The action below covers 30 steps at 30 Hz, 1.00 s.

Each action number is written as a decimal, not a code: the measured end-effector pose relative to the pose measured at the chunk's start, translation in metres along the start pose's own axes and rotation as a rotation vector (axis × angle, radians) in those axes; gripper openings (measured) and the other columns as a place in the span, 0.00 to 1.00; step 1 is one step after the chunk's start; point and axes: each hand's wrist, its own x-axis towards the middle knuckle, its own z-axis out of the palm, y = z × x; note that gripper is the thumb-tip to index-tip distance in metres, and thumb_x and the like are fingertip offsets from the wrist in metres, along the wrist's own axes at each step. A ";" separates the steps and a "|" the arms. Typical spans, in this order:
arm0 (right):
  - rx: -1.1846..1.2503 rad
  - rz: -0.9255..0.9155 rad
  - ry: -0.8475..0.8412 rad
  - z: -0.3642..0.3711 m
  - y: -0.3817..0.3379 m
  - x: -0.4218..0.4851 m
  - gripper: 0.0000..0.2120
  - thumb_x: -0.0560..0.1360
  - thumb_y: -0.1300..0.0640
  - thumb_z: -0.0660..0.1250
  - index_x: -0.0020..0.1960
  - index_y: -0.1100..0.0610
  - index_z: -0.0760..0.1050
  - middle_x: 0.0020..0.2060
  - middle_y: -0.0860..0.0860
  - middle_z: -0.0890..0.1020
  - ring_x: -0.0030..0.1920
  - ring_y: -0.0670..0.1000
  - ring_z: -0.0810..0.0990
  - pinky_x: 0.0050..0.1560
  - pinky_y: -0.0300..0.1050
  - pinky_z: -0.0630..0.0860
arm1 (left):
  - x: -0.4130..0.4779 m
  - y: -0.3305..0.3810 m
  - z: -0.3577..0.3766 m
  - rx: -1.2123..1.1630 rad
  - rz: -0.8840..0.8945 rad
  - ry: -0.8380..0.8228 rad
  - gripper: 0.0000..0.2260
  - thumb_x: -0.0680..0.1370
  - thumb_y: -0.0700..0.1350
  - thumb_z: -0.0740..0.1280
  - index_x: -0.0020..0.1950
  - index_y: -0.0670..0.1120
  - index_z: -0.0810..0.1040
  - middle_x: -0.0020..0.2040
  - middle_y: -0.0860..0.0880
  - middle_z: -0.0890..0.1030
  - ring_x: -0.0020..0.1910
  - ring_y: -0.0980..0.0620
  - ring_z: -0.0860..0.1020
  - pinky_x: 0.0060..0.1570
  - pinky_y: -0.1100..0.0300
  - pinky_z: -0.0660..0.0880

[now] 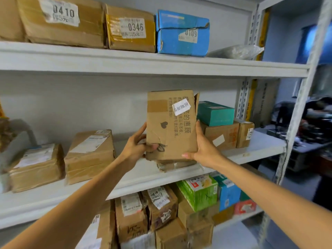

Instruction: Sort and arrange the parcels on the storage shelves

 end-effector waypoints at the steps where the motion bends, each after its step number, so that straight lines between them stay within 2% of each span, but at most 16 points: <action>1: 0.004 0.006 0.011 0.000 -0.001 -0.006 0.59 0.70 0.63 0.74 0.76 0.50 0.27 0.75 0.48 0.60 0.75 0.49 0.59 0.75 0.51 0.56 | -0.001 0.001 0.001 0.004 0.002 -0.019 0.43 0.71 0.30 0.71 0.77 0.60 0.59 0.65 0.49 0.76 0.61 0.48 0.77 0.54 0.44 0.78; 4: 0.009 0.012 0.061 -0.005 0.000 -0.024 0.59 0.70 0.63 0.74 0.76 0.48 0.28 0.75 0.46 0.60 0.74 0.48 0.60 0.75 0.51 0.57 | -0.008 0.006 0.008 0.017 0.032 -0.073 0.42 0.72 0.30 0.70 0.77 0.60 0.59 0.63 0.50 0.77 0.61 0.50 0.76 0.51 0.52 0.79; 8: 0.008 0.010 0.098 -0.017 0.006 -0.053 0.57 0.71 0.63 0.74 0.77 0.45 0.31 0.71 0.38 0.62 0.69 0.39 0.61 0.69 0.40 0.57 | -0.015 0.012 0.021 0.080 0.091 -0.168 0.43 0.67 0.41 0.76 0.75 0.64 0.59 0.64 0.49 0.77 0.61 0.48 0.77 0.51 0.50 0.80; 11: -0.046 0.025 0.159 -0.031 0.015 -0.074 0.58 0.71 0.60 0.75 0.76 0.43 0.31 0.73 0.41 0.62 0.71 0.42 0.62 0.73 0.45 0.58 | -0.019 0.015 0.043 0.071 0.126 -0.200 0.43 0.69 0.39 0.77 0.76 0.62 0.59 0.64 0.49 0.77 0.63 0.48 0.76 0.51 0.57 0.79; 14: -0.081 0.059 0.220 -0.050 0.025 -0.094 0.59 0.70 0.60 0.76 0.77 0.45 0.31 0.73 0.43 0.64 0.71 0.45 0.65 0.74 0.49 0.61 | -0.016 0.015 0.075 0.053 0.150 -0.234 0.43 0.68 0.39 0.77 0.77 0.59 0.59 0.65 0.51 0.76 0.65 0.48 0.74 0.61 0.49 0.75; 16: -0.104 0.091 0.263 -0.064 0.033 -0.110 0.59 0.70 0.60 0.76 0.77 0.46 0.30 0.73 0.43 0.64 0.71 0.46 0.66 0.72 0.48 0.63 | -0.013 0.013 0.100 0.046 0.161 -0.270 0.44 0.67 0.40 0.77 0.77 0.58 0.59 0.66 0.53 0.76 0.65 0.50 0.73 0.64 0.44 0.72; 19: -0.140 0.147 0.338 -0.088 0.046 -0.139 0.58 0.70 0.61 0.76 0.77 0.46 0.31 0.72 0.43 0.65 0.70 0.46 0.67 0.70 0.45 0.64 | -0.010 0.007 0.143 0.006 0.164 -0.373 0.44 0.68 0.40 0.76 0.77 0.60 0.58 0.66 0.54 0.76 0.66 0.52 0.73 0.65 0.43 0.72; 23: -0.210 0.265 0.437 -0.119 0.068 -0.190 0.57 0.71 0.62 0.75 0.77 0.47 0.31 0.70 0.44 0.69 0.65 0.45 0.71 0.66 0.42 0.67 | -0.011 -0.007 0.215 -0.033 0.166 -0.540 0.47 0.64 0.45 0.80 0.77 0.61 0.58 0.69 0.55 0.74 0.69 0.52 0.71 0.65 0.42 0.71; 25: -0.252 0.341 0.493 -0.132 0.081 -0.220 0.57 0.71 0.62 0.74 0.77 0.48 0.30 0.66 0.42 0.71 0.61 0.45 0.73 0.61 0.39 0.68 | -0.013 -0.015 0.256 -0.069 0.141 -0.615 0.46 0.66 0.41 0.79 0.77 0.60 0.59 0.67 0.53 0.75 0.67 0.53 0.72 0.64 0.42 0.73; 27: -0.278 0.428 0.565 -0.145 0.092 -0.254 0.57 0.72 0.62 0.73 0.77 0.48 0.29 0.66 0.45 0.72 0.61 0.49 0.75 0.60 0.41 0.70 | -0.019 -0.023 0.300 -0.090 0.142 -0.701 0.44 0.67 0.40 0.78 0.76 0.59 0.61 0.65 0.52 0.78 0.65 0.53 0.75 0.63 0.45 0.74; 30: -0.326 0.542 0.701 -0.161 0.105 -0.311 0.56 0.72 0.65 0.73 0.77 0.49 0.30 0.63 0.46 0.72 0.55 0.48 0.78 0.51 0.32 0.73 | -0.033 -0.026 0.372 -0.093 0.151 -0.861 0.43 0.69 0.39 0.77 0.76 0.61 0.59 0.65 0.53 0.77 0.65 0.51 0.74 0.61 0.44 0.75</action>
